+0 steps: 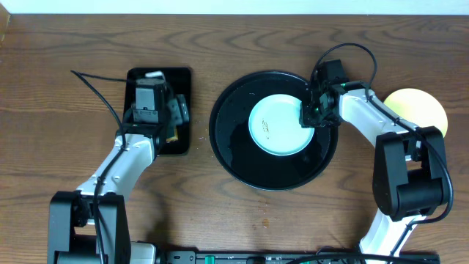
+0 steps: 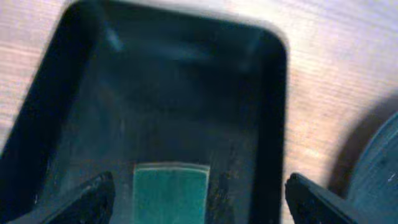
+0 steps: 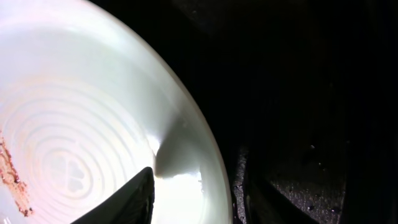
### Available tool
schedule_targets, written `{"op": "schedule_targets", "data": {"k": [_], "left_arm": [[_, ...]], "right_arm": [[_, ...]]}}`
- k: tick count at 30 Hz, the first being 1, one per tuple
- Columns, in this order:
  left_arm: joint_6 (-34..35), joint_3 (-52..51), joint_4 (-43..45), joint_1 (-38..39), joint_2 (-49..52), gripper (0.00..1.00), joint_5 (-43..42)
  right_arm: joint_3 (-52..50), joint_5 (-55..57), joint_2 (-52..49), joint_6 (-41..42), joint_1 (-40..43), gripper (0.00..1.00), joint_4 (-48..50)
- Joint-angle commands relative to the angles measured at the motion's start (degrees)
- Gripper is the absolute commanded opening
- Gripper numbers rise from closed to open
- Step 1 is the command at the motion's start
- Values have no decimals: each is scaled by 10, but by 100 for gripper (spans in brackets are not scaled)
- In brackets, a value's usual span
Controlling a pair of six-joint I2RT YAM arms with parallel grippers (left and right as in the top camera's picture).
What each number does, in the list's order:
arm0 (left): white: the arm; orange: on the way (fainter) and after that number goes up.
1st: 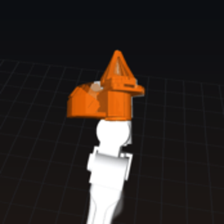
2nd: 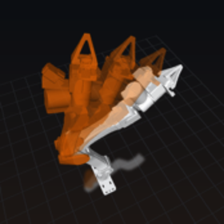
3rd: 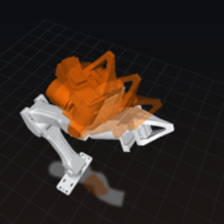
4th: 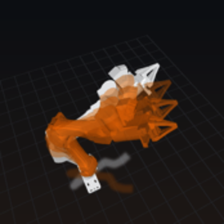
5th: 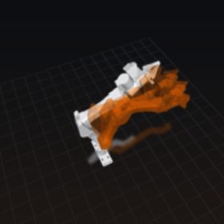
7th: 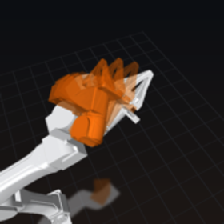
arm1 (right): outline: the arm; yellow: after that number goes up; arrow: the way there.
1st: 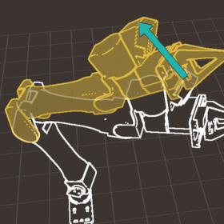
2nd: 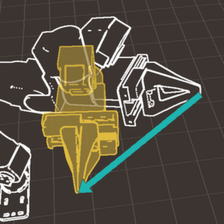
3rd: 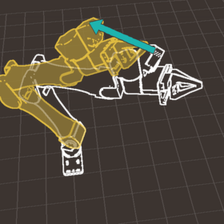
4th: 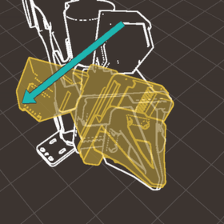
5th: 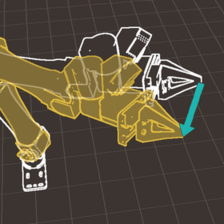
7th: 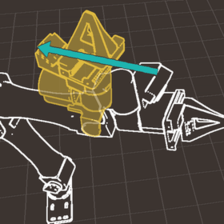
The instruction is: Clean dirty plates on tray and stack at the side
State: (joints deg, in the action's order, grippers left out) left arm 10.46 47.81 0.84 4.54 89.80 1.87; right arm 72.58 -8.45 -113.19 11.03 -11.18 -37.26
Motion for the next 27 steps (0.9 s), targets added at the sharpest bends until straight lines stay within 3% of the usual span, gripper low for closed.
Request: {"op": "schedule_targets", "data": {"k": [1,10,20,21,22,24,25,27], "left_arm": [[-2,-1,1,-3,3,87,7],[-2,-7,-100,-3,15,88,7],[-8,-17,-29,-4,126,86,49],[-8,-17,-13,-4,143,83,60],[-8,-17,-7,-4,148,70,68],[-8,-17,-5,-5,150,29,80],[-8,-17,-4,-6,150,21,81],[-9,-17,-1,-7,150,21,81]], "right_arm": [[-17,31,-12,-13,9,48,-7],[-17,33,-12,-20,10,52,1],[-17,33,-12,-21,10,52,4],[-17,33,-12,-21,10,53,4],[-17,33,-12,-21,10,53,4],[-17,33,-12,-21,10,53,5],[-17,33,-12,-21,10,54,5],[-17,33,-12,-21,10,54,5]]}}
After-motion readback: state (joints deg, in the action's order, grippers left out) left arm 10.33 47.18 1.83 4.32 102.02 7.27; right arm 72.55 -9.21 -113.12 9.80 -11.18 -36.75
